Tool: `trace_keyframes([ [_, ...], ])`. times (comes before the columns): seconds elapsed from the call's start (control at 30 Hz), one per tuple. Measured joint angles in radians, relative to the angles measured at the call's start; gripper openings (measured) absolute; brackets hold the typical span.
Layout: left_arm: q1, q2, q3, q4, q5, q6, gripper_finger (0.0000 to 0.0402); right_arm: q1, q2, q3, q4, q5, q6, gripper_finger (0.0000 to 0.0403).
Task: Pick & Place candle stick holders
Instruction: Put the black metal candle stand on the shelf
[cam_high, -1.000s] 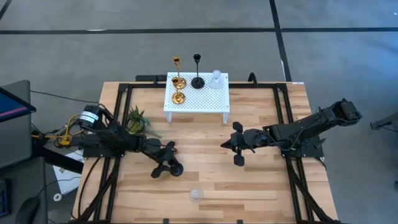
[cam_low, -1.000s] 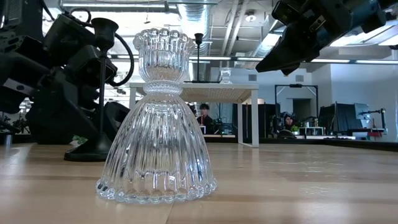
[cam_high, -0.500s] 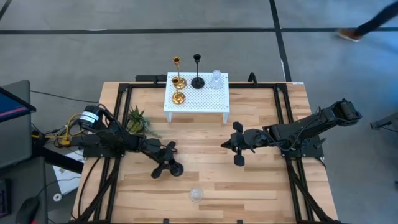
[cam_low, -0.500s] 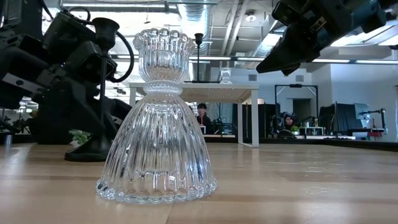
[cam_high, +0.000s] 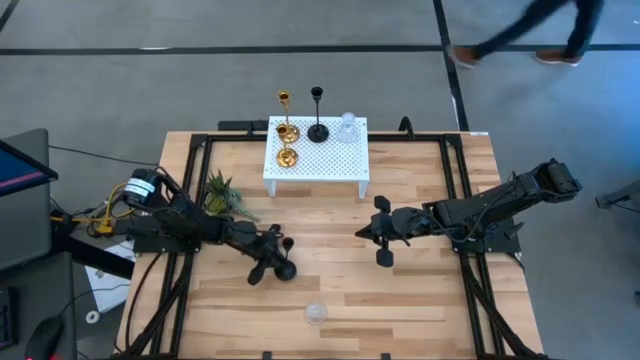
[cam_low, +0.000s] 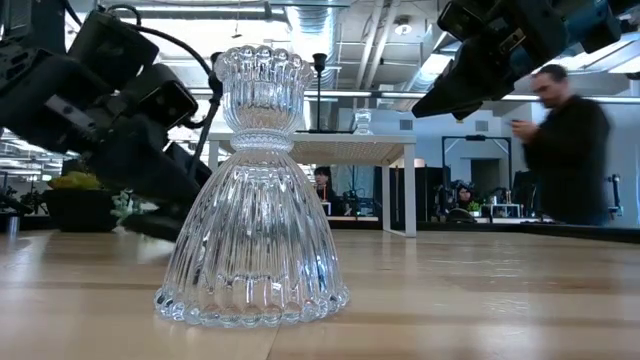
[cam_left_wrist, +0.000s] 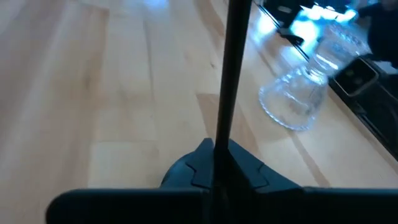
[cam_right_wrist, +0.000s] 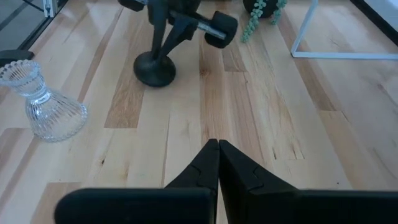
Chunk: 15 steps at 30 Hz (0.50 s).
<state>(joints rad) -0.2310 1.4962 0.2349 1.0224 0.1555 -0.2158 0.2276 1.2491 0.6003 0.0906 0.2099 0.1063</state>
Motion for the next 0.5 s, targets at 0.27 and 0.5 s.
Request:
trace_keyframes([
  [0.27,0.0,-0.16,0.0,-0.034,-0.064,-0.006,0.0018,0.0,0.0,0.0,0.0,-0.003,-0.031,0.0],
  [0.5,0.013,-0.254,0.044,-0.215,-0.159,-0.054,0.0015,-0.01,0.0,0.0,0.068,-0.061,-0.087,0.0],
])
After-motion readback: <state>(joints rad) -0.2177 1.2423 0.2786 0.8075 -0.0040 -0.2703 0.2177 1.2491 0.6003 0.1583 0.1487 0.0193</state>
